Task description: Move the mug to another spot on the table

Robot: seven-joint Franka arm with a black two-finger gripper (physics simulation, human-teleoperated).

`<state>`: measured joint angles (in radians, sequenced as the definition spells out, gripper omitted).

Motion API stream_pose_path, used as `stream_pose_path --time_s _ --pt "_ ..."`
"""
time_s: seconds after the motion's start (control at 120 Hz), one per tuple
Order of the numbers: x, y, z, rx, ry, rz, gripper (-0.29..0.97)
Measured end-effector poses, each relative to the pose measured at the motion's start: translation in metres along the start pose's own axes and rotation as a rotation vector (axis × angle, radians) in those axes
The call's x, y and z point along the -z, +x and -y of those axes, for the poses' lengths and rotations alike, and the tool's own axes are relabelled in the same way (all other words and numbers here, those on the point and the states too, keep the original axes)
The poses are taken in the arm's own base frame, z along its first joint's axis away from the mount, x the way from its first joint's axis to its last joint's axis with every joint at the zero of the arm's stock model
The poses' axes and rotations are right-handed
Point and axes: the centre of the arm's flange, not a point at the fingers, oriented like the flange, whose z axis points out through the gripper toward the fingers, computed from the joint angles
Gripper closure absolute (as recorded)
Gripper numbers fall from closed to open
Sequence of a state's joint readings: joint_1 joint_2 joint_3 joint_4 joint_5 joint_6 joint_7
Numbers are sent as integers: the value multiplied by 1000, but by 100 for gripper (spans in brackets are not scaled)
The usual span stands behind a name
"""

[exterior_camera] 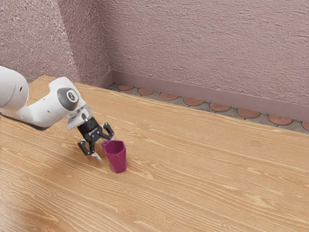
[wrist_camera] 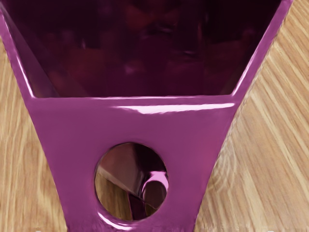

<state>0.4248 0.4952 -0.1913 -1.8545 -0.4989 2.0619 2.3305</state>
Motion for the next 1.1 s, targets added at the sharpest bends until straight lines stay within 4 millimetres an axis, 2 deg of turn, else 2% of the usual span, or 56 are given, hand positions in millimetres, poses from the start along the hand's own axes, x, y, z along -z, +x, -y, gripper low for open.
stream_pose_path --time_s 0.175,0.233,0.292,0.425,0.533,0.608,0.767,0.817,0.917,1.008,1.1 --pt "58 13 -5 -4 62 41 6" --pt "76 25 -9 -14 73 50 5" --pt "90 45 -10 -34 74 57 4" --pt "101 116 1 -110 29 114 2" --pt "108 159 10 -115 -48 277 1" --pt "114 174 11 -51 -65 373 1" --pt "168 225 29 87 -1 506 0" --pt "185 236 27 139 23 524 0" --pt "203 253 24 235 54 548 0" --pt "207 268 24 294 66 572 0" --pt "207 275 22 354 71 582 0"
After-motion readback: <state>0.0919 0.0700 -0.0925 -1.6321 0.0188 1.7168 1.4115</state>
